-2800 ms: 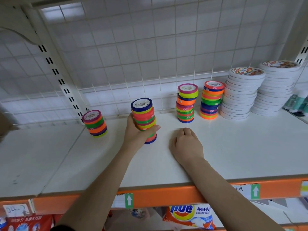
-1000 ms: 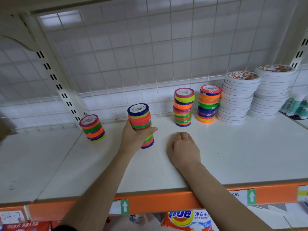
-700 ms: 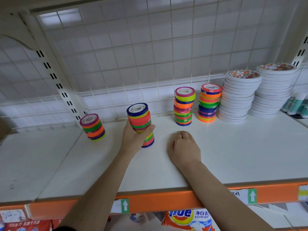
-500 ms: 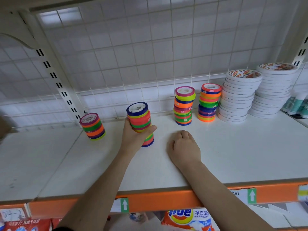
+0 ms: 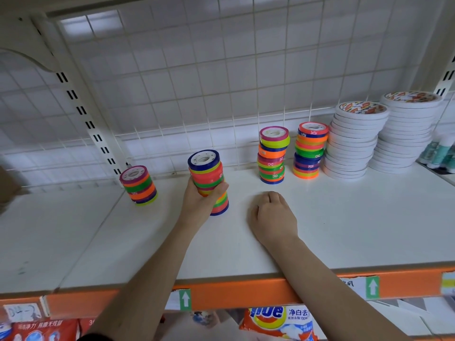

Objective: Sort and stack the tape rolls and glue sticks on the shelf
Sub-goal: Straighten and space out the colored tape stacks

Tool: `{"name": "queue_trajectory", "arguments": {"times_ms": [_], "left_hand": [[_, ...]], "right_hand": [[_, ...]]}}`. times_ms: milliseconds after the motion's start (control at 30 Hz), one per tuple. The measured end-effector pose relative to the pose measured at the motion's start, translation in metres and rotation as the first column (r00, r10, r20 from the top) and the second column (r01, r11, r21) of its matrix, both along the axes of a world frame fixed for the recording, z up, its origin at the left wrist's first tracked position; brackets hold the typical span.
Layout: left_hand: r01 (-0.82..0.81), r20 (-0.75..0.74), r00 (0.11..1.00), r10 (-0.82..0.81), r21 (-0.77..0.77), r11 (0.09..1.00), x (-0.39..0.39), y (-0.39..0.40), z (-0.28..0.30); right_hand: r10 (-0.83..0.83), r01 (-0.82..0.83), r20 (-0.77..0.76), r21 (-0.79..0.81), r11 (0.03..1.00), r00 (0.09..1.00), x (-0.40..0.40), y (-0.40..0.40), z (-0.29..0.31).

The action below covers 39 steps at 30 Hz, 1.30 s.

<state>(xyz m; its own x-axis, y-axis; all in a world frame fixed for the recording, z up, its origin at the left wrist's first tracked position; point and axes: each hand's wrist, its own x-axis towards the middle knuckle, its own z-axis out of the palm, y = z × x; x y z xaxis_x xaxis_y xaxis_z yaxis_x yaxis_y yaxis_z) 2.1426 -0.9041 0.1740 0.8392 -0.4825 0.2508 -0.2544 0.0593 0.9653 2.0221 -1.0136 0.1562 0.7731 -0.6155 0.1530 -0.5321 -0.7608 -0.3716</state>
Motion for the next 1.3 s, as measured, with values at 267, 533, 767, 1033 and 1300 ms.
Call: {"name": "queue_trajectory", "arguments": {"times_ms": [267,533,767,1033,1300], "left_hand": [[0.137,-0.004,0.99,-0.14,0.211,0.968,0.013,0.019,-0.001],[0.115,-0.035,0.993,-0.11,0.219,0.969,0.012,0.019,-0.003],[-0.027,0.002,1.0,0.028,0.214,0.976,-0.002,0.006,-0.006],[-0.032,0.0,0.999,0.033,0.215,0.976,-0.004,0.007,-0.007],[-0.016,0.017,1.0,0.013,0.211,0.977,-0.004,0.007,-0.004]], "right_hand": [[0.004,-0.004,0.009,0.02,1.0,1.0,-0.002,0.001,0.002],[0.001,-0.001,0.013,0.028,1.0,1.0,-0.001,0.001,0.002],[-0.004,0.003,0.022,0.036,0.999,1.0,0.0,0.0,0.0],[-0.012,0.011,0.029,0.05,0.999,1.0,0.002,-0.001,-0.001],[-0.005,0.004,0.03,0.037,0.999,1.0,0.0,-0.001,-0.001]]}}
